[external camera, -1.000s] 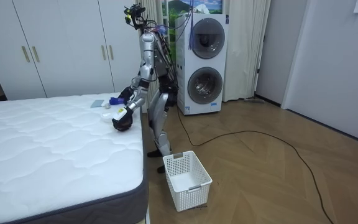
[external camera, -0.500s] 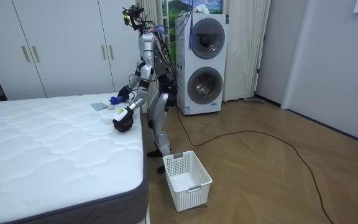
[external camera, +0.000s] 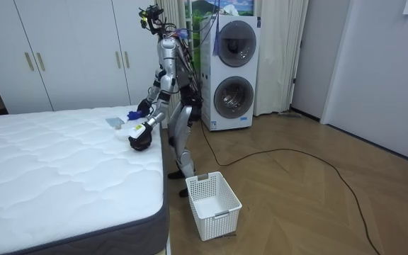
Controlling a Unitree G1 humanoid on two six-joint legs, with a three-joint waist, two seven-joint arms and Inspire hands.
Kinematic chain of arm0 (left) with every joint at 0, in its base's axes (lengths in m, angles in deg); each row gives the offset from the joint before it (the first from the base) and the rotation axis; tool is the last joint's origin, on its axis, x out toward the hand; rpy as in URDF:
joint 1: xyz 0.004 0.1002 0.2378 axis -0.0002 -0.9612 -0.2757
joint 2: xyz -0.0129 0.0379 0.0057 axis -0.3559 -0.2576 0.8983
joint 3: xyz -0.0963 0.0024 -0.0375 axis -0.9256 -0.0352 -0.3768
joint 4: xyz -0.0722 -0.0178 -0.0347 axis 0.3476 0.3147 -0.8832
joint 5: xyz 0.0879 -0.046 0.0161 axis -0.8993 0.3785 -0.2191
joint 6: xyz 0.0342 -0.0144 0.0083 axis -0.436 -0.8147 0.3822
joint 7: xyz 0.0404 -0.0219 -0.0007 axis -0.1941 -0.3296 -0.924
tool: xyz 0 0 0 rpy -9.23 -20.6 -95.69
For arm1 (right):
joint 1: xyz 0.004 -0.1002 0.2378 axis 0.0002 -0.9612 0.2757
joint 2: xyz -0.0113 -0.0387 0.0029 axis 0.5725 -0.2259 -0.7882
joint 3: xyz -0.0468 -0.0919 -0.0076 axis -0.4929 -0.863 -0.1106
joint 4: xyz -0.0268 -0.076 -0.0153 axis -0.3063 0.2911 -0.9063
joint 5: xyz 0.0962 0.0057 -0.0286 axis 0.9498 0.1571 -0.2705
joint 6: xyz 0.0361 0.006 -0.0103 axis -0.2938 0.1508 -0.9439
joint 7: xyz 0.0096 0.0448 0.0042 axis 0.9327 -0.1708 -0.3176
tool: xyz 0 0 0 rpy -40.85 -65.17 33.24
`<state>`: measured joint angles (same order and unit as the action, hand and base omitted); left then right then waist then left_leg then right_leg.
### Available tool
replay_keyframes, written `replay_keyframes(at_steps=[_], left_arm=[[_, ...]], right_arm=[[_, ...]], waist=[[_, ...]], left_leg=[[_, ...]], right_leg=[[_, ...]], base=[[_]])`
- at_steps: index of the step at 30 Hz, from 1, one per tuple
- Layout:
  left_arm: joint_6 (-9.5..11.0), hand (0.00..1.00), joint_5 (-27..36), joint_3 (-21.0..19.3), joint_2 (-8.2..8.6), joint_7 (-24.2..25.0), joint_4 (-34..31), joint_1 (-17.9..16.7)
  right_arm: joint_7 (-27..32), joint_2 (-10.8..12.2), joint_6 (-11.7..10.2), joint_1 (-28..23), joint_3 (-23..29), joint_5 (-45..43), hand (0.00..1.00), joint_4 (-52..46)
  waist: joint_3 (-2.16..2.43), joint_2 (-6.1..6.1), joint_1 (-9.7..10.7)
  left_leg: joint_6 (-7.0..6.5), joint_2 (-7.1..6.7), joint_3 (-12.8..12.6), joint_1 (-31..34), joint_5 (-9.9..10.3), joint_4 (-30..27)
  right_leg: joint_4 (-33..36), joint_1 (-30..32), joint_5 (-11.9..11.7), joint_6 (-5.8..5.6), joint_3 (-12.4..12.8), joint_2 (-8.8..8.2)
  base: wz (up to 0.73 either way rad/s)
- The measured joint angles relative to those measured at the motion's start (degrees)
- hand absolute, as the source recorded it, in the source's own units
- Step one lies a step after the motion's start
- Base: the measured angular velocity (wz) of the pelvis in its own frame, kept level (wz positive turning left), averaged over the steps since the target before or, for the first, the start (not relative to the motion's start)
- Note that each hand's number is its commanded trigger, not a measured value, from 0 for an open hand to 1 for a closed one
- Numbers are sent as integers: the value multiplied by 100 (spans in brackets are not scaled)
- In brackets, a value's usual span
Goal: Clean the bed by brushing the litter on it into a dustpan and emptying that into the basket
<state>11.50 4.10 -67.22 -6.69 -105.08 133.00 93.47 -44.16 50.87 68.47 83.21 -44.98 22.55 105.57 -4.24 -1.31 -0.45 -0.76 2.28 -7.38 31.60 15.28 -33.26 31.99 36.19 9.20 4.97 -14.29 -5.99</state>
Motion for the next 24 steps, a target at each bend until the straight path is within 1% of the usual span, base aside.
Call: replay_keyframes(at_steps=[8, 13, 16, 17, 18, 19, 20, 23, 24], left_arm=[[-28, 100, -2, 13, 3, -53, -2, -8], [-73, 100, -94, 4, -11, -100, -6, -10], [-81, 100, -257, 0, -107, -101, -17, -11], [-91, 100, -285, 0, -169, -100, -39, -11], [-94, 100, -363, 0, -244, -104, -55, -8], [-96, 100, -407, 1, -282, -113, -56, -7], [-110, 100, -460, 3, -338, -148, -55, -4], [-156, 100, -593, 11, -506, -311, -59, -2], [-171, 100, -727, 6, -603, -368, -71, 2]], right_arm=[[7, 0, 14, -2, 14, 75, 100, 53], [7, -21, 122, 0, 137, -94, 100, 61], [1, -27, 134, 0, 228, -334, 100, 79], [-9, -43, 136, 5, 235, -394, 100, 74], [-31, -70, 170, 18, 241, -540, 100, 76], [-39, -97, 192, 29, 233, -608, 100, 76], [-59, -181, 232, 45, 219, -757, 100, 78], [-81, -396, 363, 52, 205, -1227, 100, 105], [-107, -516, 415, 60, 207, -1475, 100, 110]], waist=[[1, 2, 4], [4, 0, -14], [5, -3, -13], [9, -9, -12], [14, -20, -20], [12, -25, -16], [10, -40, -14], [15, -171, -48], [20, -235, -60]], left_leg=[[-1, 2, 2, -7, -1, -22], [-1, 2, 4, 5, -1, -34], [-2, -3, 6, 10, 0, -81], [-2, -6, 4, 12, 0, -90], [-3, -10, 4, 13, -1, -95], [-3, -10, 4, 13, -1, -108], [-4, -10, 6, 12, 0, -138], [-6, -18, 4, 17, -1, -186], [-6, -4, 6, 63, 0, -241]], right_leg=[[12, -15, -5, 0, -8, -2], [19, -16, -3, 1, -17, -7], [69, -15, 0, 4, -25, -24], [84, -9, 2, 6, -26, -32], [106, 3, 3, 8, -25, -43], [122, 4, 4, 10, -23, -49], [162, 8, 17, 12, -20, -72], [211, 5, 30, 13, -23, -86], [216, 13, 36, 19, -45, -72]], base=[[0], [1], [0], [0], [0], [0], [0], [2], [11]])
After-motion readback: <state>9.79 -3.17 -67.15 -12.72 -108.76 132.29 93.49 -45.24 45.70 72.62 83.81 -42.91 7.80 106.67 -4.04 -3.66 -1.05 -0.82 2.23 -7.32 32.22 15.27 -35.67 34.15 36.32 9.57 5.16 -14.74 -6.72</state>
